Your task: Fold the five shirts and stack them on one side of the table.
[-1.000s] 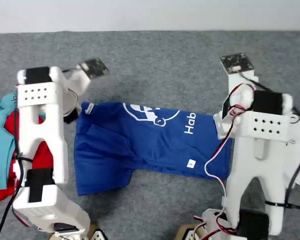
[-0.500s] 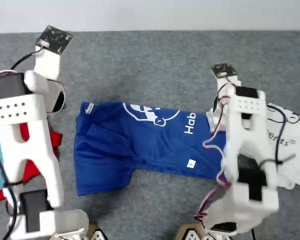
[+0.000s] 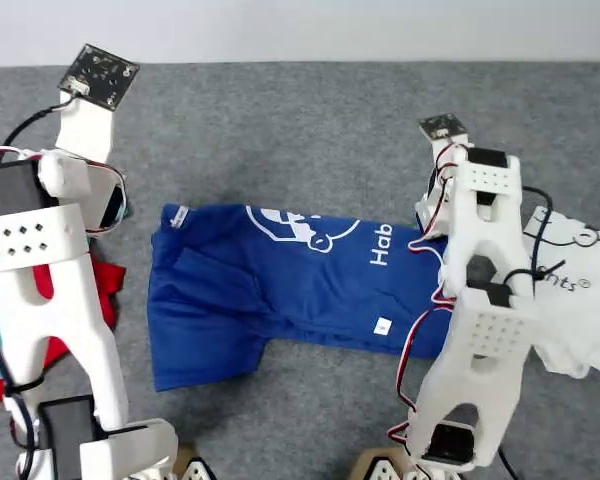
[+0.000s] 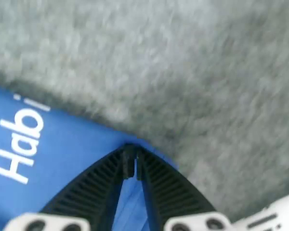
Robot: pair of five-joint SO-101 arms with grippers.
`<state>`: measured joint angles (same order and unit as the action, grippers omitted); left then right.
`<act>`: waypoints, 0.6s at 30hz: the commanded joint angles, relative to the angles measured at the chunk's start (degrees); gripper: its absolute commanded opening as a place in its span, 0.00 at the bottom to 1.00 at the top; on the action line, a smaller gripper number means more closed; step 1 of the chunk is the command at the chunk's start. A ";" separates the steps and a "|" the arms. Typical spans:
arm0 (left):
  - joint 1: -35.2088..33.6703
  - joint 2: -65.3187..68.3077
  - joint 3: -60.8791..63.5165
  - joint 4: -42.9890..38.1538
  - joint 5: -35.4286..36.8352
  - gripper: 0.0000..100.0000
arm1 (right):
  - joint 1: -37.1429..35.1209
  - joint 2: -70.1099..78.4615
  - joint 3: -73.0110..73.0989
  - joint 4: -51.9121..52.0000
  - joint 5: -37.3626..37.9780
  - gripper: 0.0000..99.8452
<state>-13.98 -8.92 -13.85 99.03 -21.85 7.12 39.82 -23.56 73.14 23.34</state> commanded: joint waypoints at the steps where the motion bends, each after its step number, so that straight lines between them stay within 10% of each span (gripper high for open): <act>1: 0.53 -2.02 -0.04 0.88 0.62 0.01 | 0.31 1.80 -6.51 0.75 0.62 0.01; 18: 0.09 -2.37 -0.04 0.88 0.62 0.01 | -6.37 -10.07 -16.35 30.02 0.18 0.01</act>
<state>-13.98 -8.92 -13.85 99.03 -21.85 3.34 35.52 -39.74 100.22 23.34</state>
